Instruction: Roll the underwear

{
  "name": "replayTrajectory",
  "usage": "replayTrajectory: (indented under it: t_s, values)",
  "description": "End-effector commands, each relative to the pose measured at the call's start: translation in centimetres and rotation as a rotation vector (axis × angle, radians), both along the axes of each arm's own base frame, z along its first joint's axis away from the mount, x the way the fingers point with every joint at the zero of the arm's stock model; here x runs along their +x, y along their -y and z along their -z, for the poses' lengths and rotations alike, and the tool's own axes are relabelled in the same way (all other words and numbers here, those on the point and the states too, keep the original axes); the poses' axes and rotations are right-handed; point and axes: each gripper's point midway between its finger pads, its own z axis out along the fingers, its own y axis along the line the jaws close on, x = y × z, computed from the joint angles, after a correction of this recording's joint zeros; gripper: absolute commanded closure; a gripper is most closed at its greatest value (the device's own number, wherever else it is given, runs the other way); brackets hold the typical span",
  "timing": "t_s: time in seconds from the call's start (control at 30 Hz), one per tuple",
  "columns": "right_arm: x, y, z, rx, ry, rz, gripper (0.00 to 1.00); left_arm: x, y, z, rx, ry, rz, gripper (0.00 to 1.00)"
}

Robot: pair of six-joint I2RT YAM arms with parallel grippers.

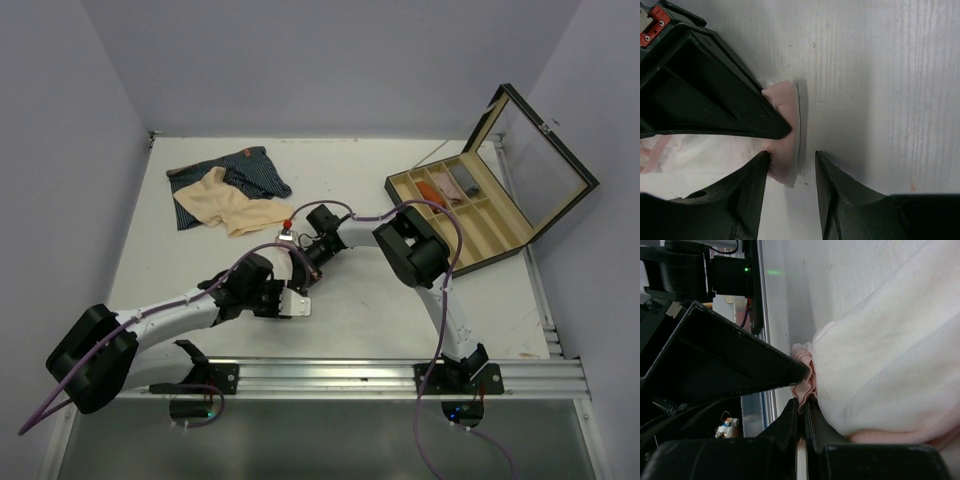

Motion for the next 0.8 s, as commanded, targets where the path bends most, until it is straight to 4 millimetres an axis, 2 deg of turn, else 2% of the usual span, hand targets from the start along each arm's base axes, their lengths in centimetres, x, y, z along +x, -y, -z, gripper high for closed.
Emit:
replayTrajectory:
  t_s: [0.0,0.13,0.2,0.23,0.27,0.3,0.37,0.4,0.43,0.57,0.6,0.63,0.73,0.77]
  values:
    - [-0.6,1.9,6.6,-0.153,0.029,0.015,1.0,1.7,0.9,-0.2,-0.009,0.086,-0.007,0.54]
    - [-0.5,1.7,6.3,-0.146,0.024,0.011,1.0,0.7,0.7,1.1,0.04,0.035,0.024,0.65]
    - [-0.3,1.6,5.6,-0.134,0.035,0.007,0.98,0.1,0.7,1.5,0.057,-0.002,0.045,0.78]
    - [-0.2,1.6,5.0,-0.122,0.057,-0.007,0.88,-1.3,0.4,2.0,0.076,-0.071,0.075,0.82]
    - [0.1,1.5,4.2,-0.118,0.082,-0.01,0.82,-1.6,0.6,1.9,0.078,-0.096,0.09,0.9]
    - [0.0,1.9,3.7,-0.128,0.089,-0.024,0.74,-2.1,0.5,2.1,0.085,-0.126,0.099,0.94]
    - [1.5,2.0,2.5,-0.138,0.144,-0.018,0.65,-3.5,0.3,2.4,0.101,-0.206,0.12,1.0]
    - [2.2,2.1,1.5,-0.137,0.172,-0.011,0.61,-3.9,0.2,2.4,0.108,-0.229,0.124,1.0]
    - [3.3,2.6,0.7,-0.14,0.191,0.0,0.5,-4.6,0.0,2.6,0.118,-0.272,0.13,1.0]
    - [7.4,4.5,-2.8,-0.151,0.284,0.089,0.31,-5.9,-0.2,2.8,0.129,-0.358,0.114,1.0]
    - [8.4,5.2,-3.3,-0.168,0.314,0.115,0.29,-6.0,-0.1,2.7,0.123,-0.372,0.108,1.0]
    - [9.6,5.6,-5.1,-0.158,0.368,0.14,0.29,-6.2,0.1,2.5,0.114,-0.394,0.108,1.0]
    - [13.2,9.2,-8.0,-0.208,0.505,0.223,0.26,-6.1,-0.1,2.7,0.132,-0.458,0.078,1.0]
    - [13.8,10.1,-8.5,-0.236,0.535,0.248,0.25,-5.9,0.0,2.6,0.131,-0.478,0.071,1.0]
